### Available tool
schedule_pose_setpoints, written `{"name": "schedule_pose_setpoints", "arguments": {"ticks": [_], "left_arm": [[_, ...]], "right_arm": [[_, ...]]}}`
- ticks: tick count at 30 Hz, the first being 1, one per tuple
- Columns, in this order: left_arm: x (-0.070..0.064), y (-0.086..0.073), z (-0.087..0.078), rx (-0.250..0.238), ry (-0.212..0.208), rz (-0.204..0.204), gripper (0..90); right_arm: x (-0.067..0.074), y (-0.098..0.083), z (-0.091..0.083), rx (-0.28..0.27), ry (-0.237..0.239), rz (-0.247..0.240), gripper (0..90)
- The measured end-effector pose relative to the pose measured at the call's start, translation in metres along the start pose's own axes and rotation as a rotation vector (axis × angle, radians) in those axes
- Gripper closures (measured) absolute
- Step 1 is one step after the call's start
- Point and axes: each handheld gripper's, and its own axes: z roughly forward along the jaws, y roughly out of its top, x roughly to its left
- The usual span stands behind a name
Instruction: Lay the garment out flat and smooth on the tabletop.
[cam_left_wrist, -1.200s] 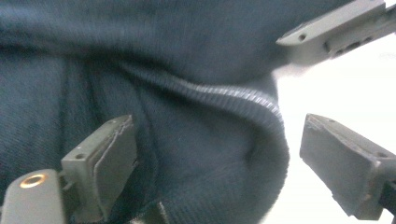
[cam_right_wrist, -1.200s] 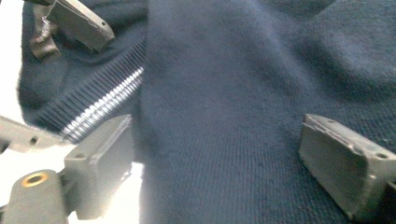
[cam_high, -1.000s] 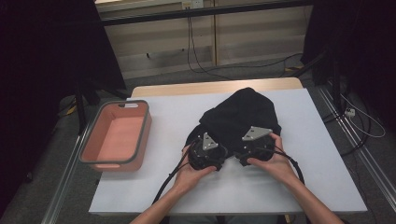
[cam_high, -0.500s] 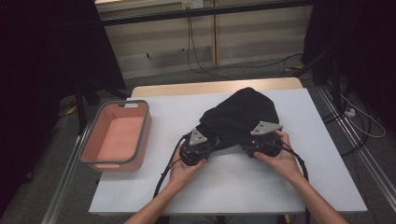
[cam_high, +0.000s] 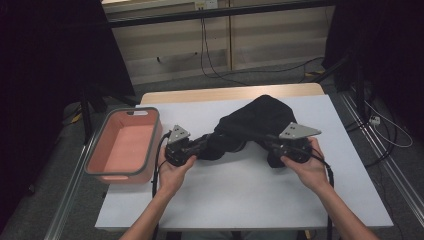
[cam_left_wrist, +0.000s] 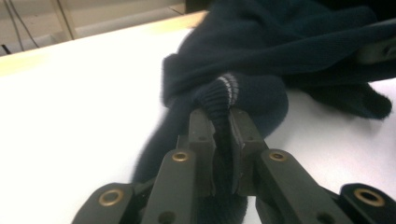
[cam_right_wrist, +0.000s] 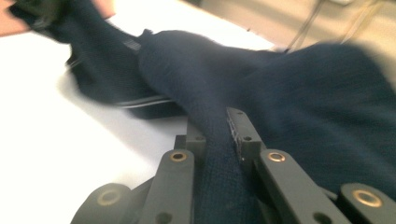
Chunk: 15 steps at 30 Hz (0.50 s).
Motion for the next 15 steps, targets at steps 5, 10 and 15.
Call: {"name": "schedule_pose_setpoints", "arguments": {"ticks": [5, 10, 15], "left_arm": [[0.007, 0.006, -0.01, -0.028, 0.021, -0.017, 81.7], [0.013, 0.005, -0.012, -0.025, -0.001, -0.032, 81.5], [0.003, -0.006, 0.002, 0.038, -0.045, 0.003, 78.7]], "right_arm": [[-0.031, 0.002, -0.02, -0.046, -0.118, 0.032, 82.1], [-0.052, -0.008, -0.025, -0.035, -0.142, 0.082, 74.9], [-0.049, -0.018, -0.006, 0.055, -0.101, 0.102, 37.7]]}}
